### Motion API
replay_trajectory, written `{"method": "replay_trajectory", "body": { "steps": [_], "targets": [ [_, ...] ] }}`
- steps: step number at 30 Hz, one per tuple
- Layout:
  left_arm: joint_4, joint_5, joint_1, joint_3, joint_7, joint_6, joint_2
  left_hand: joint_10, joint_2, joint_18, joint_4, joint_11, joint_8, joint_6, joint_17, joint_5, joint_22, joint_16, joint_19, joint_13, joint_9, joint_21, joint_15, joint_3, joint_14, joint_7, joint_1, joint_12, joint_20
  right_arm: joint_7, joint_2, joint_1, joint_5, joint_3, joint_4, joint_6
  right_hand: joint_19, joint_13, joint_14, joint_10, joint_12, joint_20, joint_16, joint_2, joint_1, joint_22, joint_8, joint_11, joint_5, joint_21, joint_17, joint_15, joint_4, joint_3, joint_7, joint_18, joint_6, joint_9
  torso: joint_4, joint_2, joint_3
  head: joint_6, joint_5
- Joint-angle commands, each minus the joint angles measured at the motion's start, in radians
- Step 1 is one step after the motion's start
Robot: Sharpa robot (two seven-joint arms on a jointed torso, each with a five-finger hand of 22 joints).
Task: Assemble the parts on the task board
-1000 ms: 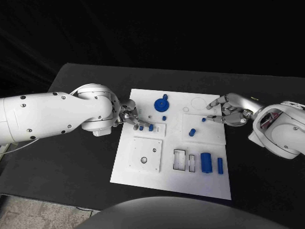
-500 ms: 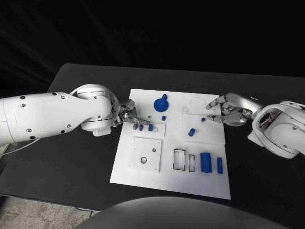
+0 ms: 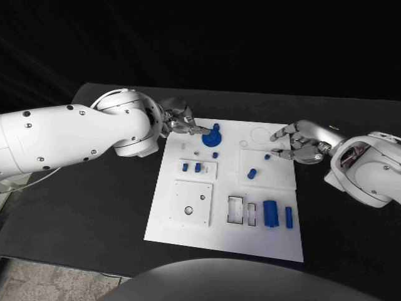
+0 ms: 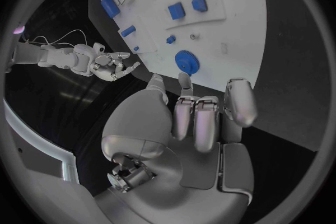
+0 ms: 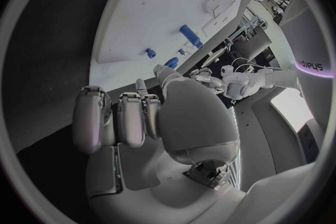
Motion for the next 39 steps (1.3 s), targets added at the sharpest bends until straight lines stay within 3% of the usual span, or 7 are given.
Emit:
{"method": "replay_trajectory", "body": {
  "steps": [1,2,4,6,10,22,39],
  "targets": [
    [-0.044,-0.094,0.000,-0.009,0.255,-0.069,0.030,-0.211,-0.010,0.010,-0.011,0.040,-0.059,-0.065,0.088,-0.001,0.055,-0.108,-0.052,0.081,-0.039,-0.028,0.034,-0.001,-0.125,0.038,0.107,-0.188,0.024,0.033,0.004,0.001,0.008,0.000,-0.003,-0.034,0.013,0.182,0.073,0.032,0.007,0.007,0.006,-0.001,-0.003,0.168,-0.001,0.004,0.001,0.009,0.098,0.005,0.004,0.006,0.000,0.003,0.011,-0.001,0.0002,0.002,-0.0006,0.000,-0.002],
    [-0.059,-0.119,-0.003,-0.014,0.300,-0.077,0.040,-0.325,-0.015,0.007,-0.018,0.047,-0.079,-0.076,0.036,-0.005,0.067,-0.149,-0.044,0.022,-0.064,-0.017,0.041,0.000,-0.191,0.046,0.141,-0.288,0.030,0.037,0.005,0.001,0.009,0.000,-0.003,-0.039,0.014,0.183,0.073,0.033,0.008,0.007,0.006,-0.002,-0.004,0.169,0.000,0.004,0.001,0.010,0.099,0.006,0.004,0.006,0.000,0.003,0.014,-0.001,0.0001,0.003,-0.0010,0.000,-0.003],
    [-0.085,-0.188,-0.012,-0.022,0.380,-0.099,0.058,-0.628,-0.028,-0.021,-0.030,0.061,-0.120,-0.081,0.051,-0.029,0.149,-0.124,0.077,-0.181,-0.128,0.096,0.051,0.003,-0.138,0.059,0.204,-0.613,0.040,0.046,0.004,0.001,0.012,0.000,-0.002,-0.049,0.015,0.183,0.073,0.034,0.009,0.007,0.007,-0.002,-0.005,0.170,0.001,0.004,0.000,0.011,0.099,0.006,0.005,0.007,0.000,0.003,0.018,-0.001,-0.0003,0.004,-0.0018,0.000,-0.005],
    [-0.103,-0.269,-0.023,-0.030,0.442,-0.117,0.072,-0.638,-0.047,-0.039,-0.033,0.067,-0.161,-0.081,0.033,-0.055,0.202,-0.124,0.156,-0.285,-0.202,0.168,0.043,0.017,-0.111,0.051,0.265,-0.723,0.054,0.053,0.002,0.001,0.014,0.000,-0.001,-0.055,0.015,0.183,0.073,0.034,0.009,0.007,0.007,-0.002,-0.005,0.170,0.002,0.004,0.000,0.012,0.099,0.006,0.005,0.008,0.000,0.003,0.019,-0.001,-0.0011,0.006,-0.0033,0.000,-0.009],
    [-0.117,-0.393,-0.044,-0.037,0.492,-0.125,0.087,-0.699,-0.094,-0.050,-0.021,0.051,-0.230,-0.093,-0.052,-0.037,0.231,-0.169,0.202,-0.382,-0.323,0.208,0.035,0.047,-0.131,0.046,0.319,-0.828,0.047,0.059,-0.003,0.002,0.016,0.000,0.000,-0.061,0.015,0.183,0.073,0.033,0.009,0.007,0.008,-0.002,-0.005,0.170,0.003,0.004,0.001,0.012,0.100,0.006,0.005,0.008,0.000,0.002,0.022,-0.001,-0.0008,0.008,-0.0065,0.000,-0.014],
    [-0.125,-0.541,-0.075,-0.042,0.514,-0.075,0.105,-0.679,-0.158,-0.059,0.010,0.051,-0.306,-0.082,-0.121,0.014,0.248,-0.180,0.232,-0.475,-0.482,0.231,0.026,0.146,-0.127,0.036,0.340,-0.861,0.041,0.063,-0.012,0.002,0.018,0.000,-0.001,-0.063,0.015,0.179,0.073,0.030,0.004,0.007,0.007,-0.002,-0.005,0.170,0.004,0.005,0.001,0.012,0.099,0.006,0.004,0.009,0.000,0.002,0.024,-0.001,0.0007,0.006,-0.0063,0.000,-0.011],
    [-0.130,-0.557,-0.093,-0.043,0.506,-0.041,0.119,-0.633,-0.157,-0.062,0.016,0.044,-0.311,-0.016,-0.144,0.089,0.252,-0.173,0.240,-0.490,-0.547,0.238,0.023,0.191,-0.127,0.030,0.346,-0.841,0.040,0.058,-0.012,0.001,0.018,0.000,-0.002,-0.052,0.014,0.171,0.073,0.023,-0.006,0.007,0.006,-0.004,-0.002,0.169,0.003,0.005,0.006,0.009,0.097,0.006,0.001,0.013,0.001,0.003,0.025,-0.003,-0.0015,0.008,-0.0059,0.000,-0.009]
  ]
}}
